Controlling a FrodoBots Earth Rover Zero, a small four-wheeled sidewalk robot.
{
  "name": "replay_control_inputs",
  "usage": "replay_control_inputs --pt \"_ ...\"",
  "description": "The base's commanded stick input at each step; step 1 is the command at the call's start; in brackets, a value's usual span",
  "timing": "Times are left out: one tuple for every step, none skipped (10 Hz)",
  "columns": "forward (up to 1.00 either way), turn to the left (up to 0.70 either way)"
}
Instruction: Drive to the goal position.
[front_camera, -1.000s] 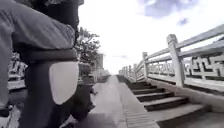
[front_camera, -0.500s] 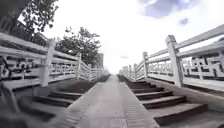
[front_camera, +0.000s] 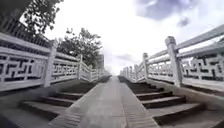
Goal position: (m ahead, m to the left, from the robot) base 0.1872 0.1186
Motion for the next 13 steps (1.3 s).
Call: replay_control_inputs --pt "0.45 0.00" --pt "0.45 0.00" --pt "0.60 0.00" --pt "0.70 0.00" --pt "0.70 0.00" --pt "0.70 0.00" --pt "0.70 0.00" --pt "0.70 0.00" --pt "0.70 0.00" --pt "0.70 0.00" --pt "0.70 0.00" --pt "0.70 0.00" --pt "0.70 0.00"
